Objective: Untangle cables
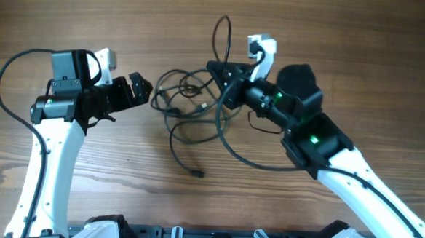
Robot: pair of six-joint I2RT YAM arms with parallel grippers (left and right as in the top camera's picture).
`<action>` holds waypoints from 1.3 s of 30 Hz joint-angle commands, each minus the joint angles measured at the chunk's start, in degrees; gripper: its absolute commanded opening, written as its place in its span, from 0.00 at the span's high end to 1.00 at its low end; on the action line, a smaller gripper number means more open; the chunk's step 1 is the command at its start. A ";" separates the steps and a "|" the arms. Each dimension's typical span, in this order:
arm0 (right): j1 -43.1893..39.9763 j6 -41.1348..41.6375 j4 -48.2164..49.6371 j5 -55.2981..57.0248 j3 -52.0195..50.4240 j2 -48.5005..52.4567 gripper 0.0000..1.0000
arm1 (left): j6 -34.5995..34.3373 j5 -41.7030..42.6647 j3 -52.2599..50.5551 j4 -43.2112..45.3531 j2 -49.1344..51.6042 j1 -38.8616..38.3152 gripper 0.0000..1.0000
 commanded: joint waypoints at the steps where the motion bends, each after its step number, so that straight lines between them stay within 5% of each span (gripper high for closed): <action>1: -0.13 0.04 0.24 -0.55 2.73 -3.58 0.96 | 5.22 7.30 0.98 0.20 0.33 0.15 0.00; 8: -0.13 -0.20 -0.87 -1.18 4.46 -4.04 0.96 | 5.75 10.16 0.98 0.42 0.33 0.15 0.00; 14: -0.13 -1.51 -14.60 -2.60 4.46 -3.85 0.96 | 5.70 11.82 0.98 1.16 0.33 0.15 0.00; 19: -0.13 -5.81 -20.20 -16.79 4.46 -3.85 0.96 | 5.27 11.87 0.98 1.68 0.33 0.15 0.00; 29: -0.13 -7.93 -12.70 -36.02 4.46 -3.85 0.96 | 5.27 13.97 0.98 1.70 0.33 0.15 0.00; 35: -0.13 -8.96 -14.56 -30.32 4.44 -3.67 0.96 | 5.53 15.87 0.98 1.14 0.33 0.15 0.00; 39: -0.44 -8.66 -17.16 -21.75 4.44 -3.67 0.96 | 17.70 15.91 0.98 -4.35 0.33 0.15 0.00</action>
